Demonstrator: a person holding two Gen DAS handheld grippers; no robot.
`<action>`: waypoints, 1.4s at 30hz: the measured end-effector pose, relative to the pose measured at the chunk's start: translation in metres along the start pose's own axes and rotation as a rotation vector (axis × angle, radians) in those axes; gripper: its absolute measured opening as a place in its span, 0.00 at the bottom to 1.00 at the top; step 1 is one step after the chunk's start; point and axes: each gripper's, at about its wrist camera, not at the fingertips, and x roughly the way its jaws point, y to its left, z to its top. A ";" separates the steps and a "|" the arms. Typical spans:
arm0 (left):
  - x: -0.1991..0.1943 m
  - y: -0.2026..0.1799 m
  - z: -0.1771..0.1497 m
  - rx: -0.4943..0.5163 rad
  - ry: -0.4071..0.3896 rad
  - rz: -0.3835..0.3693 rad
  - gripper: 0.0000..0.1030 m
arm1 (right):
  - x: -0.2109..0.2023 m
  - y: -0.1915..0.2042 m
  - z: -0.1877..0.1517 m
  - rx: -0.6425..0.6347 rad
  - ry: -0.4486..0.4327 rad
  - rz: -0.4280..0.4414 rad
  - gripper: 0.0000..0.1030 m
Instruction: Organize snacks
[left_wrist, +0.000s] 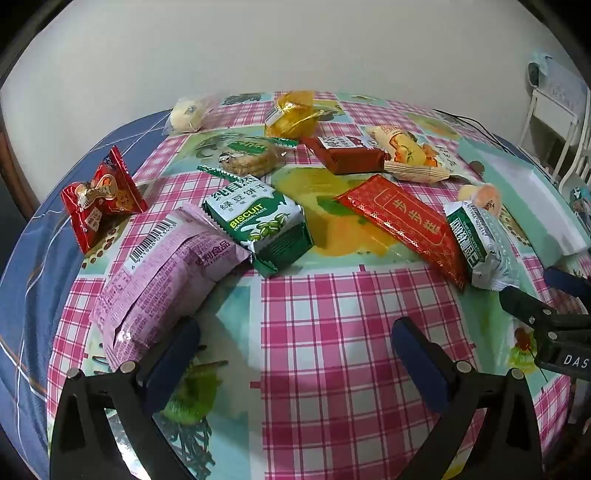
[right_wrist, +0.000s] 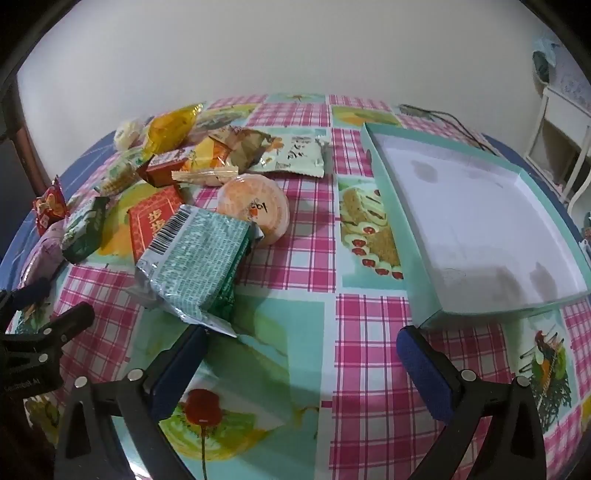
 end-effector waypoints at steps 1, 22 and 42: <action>0.000 0.000 0.000 0.000 -0.001 0.000 1.00 | -0.001 0.000 0.000 -0.001 -0.002 -0.001 1.00; -0.001 -0.001 -0.002 0.003 -0.003 0.001 1.00 | 0.000 0.001 0.000 0.001 -0.003 -0.001 1.00; -0.002 -0.003 -0.002 0.005 -0.003 0.003 1.00 | 0.000 0.001 0.002 0.002 -0.001 0.000 1.00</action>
